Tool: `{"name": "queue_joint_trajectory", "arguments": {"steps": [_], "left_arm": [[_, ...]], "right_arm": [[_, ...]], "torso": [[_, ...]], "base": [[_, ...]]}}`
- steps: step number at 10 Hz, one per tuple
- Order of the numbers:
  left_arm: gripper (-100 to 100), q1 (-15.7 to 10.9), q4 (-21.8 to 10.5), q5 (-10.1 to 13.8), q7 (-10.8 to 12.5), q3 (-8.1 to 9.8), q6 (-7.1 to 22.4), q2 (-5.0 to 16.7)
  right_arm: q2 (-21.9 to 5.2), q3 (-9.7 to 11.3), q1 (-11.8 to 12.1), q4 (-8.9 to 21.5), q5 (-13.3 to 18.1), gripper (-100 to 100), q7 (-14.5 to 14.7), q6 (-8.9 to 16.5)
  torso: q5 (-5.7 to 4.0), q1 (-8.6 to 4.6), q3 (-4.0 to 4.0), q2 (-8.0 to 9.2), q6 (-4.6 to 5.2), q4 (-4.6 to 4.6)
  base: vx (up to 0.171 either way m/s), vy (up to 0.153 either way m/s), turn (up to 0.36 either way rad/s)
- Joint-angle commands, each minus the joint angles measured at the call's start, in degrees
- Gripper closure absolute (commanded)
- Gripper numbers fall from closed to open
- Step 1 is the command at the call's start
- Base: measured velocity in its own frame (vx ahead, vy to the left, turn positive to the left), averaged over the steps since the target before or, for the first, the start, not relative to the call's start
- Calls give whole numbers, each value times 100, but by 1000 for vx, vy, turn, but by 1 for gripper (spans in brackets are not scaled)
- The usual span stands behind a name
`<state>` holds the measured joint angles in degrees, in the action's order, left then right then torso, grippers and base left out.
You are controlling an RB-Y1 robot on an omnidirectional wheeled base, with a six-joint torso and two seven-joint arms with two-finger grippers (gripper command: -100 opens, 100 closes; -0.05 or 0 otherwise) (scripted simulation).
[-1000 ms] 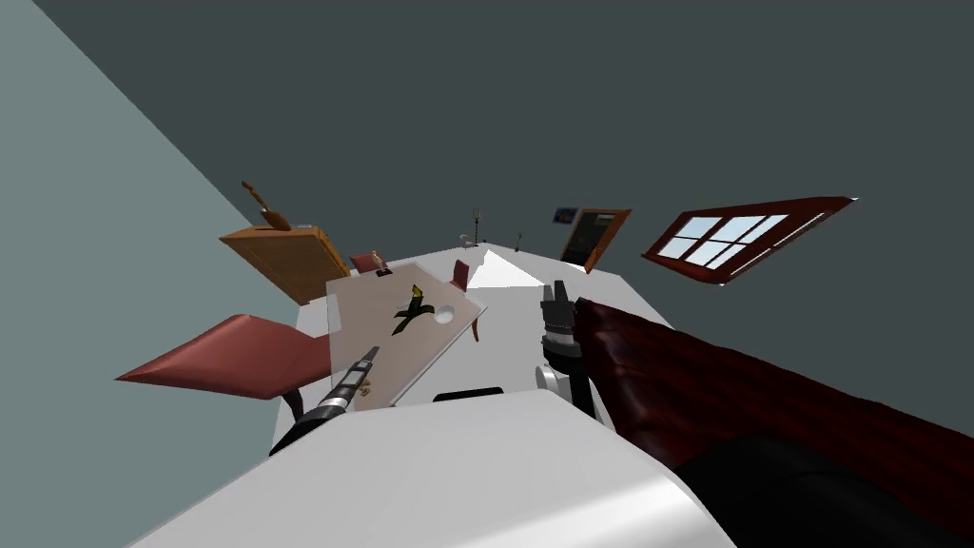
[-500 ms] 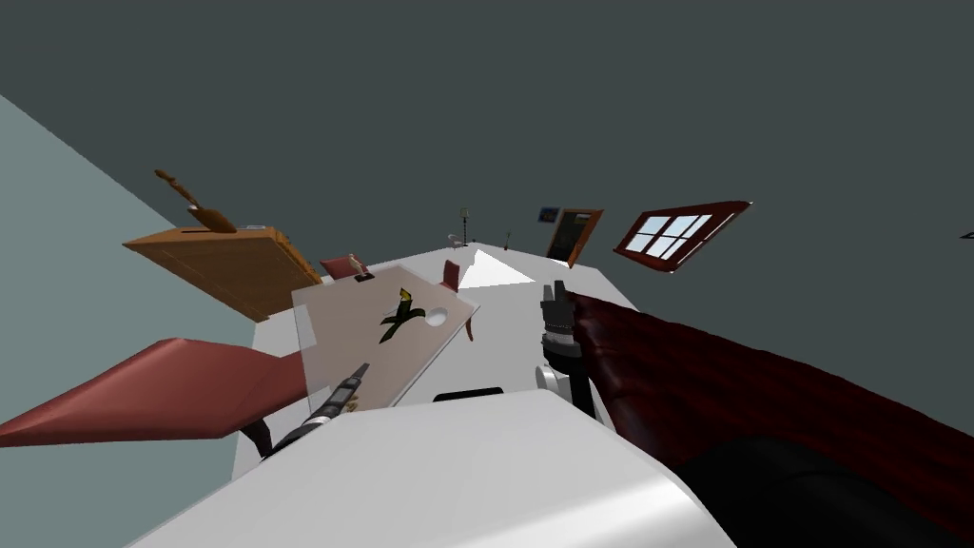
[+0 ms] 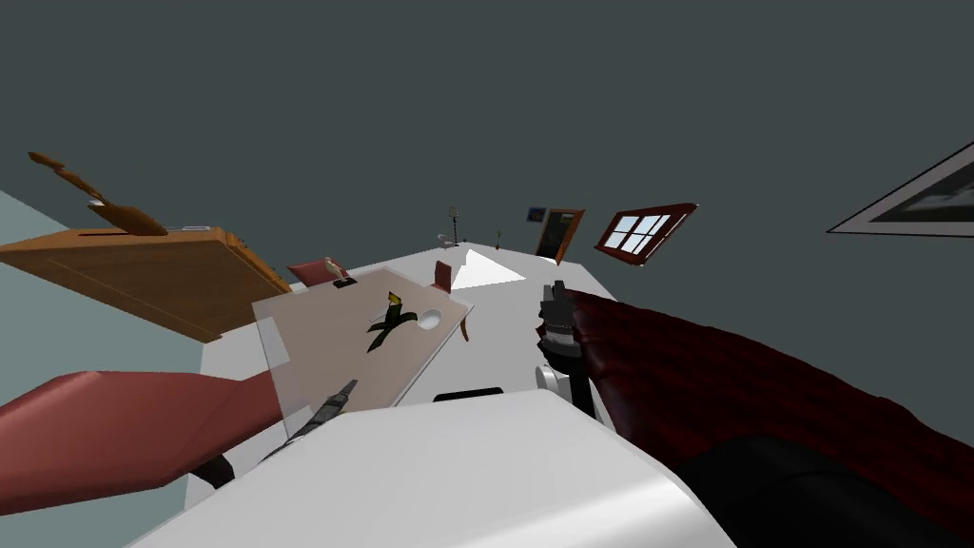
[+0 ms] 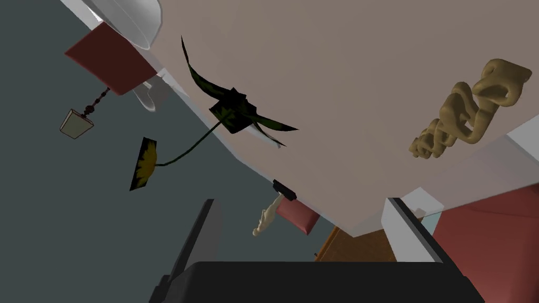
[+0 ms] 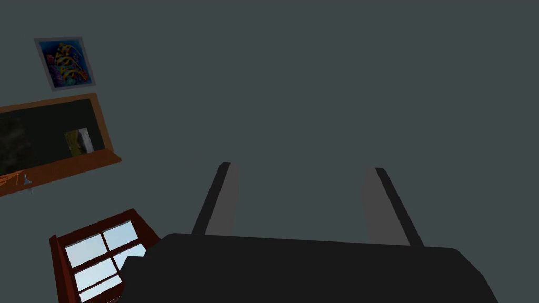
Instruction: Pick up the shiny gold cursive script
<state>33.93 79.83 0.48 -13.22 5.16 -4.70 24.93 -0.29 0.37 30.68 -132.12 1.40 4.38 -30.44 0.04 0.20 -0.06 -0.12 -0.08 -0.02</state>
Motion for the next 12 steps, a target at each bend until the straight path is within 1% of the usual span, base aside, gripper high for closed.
{"name": "queue_joint_trajectory", "arguments": {"steps": [1,2,4,5,7,8,9,12], "left_arm": [[-100,-47,-286,-3,-58,6,170,45],[-100,-73,-574,12,-93,5,305,105],[-100,-134,-967,48,-158,-5,570,200],[-100,-169,-1260,69,-187,-13,700,236],[-100,-169,-1293,69,-187,-13,700,236],[-100,-207,-1495,92,-214,-24,825,268],[-100,-207,-1512,92,-214,-24,825,268],[-100,-327,-2111,165,-287,-65,1179,342]], "right_arm": [[0,0,0,0,0,0,0,0],[0,1,-1,0,0,0,0,0],[0,0,0,0,0,0,0,0],[0,0,0,0,0,0,0,0],[0,0,1,0,0,0,0,0],[0,0,1,0,0,0,0,0],[0,0,0,0,0,0,0,0],[0,0,0,0,0,0,0,0]], "torso": [[0,0,0,0,0,0],[0,0,-1,-1,5,0],[1,6,-3,-6,3,-1],[2,6,-6,-10,3,-1],[-1,-2,-6,-10,-2,-3],[-1,-6,-4,-7,-1,-1],[-1,-7,-5,-9,2,-1],[0,0,-9,-17,2,-3]], "base": [[-1,12,-197],[5,23,-305],[19,31,-244],[31,16,-234],[14,10,-18],[15,3,-125],[16,7,-89],[38,19,-167]]}}
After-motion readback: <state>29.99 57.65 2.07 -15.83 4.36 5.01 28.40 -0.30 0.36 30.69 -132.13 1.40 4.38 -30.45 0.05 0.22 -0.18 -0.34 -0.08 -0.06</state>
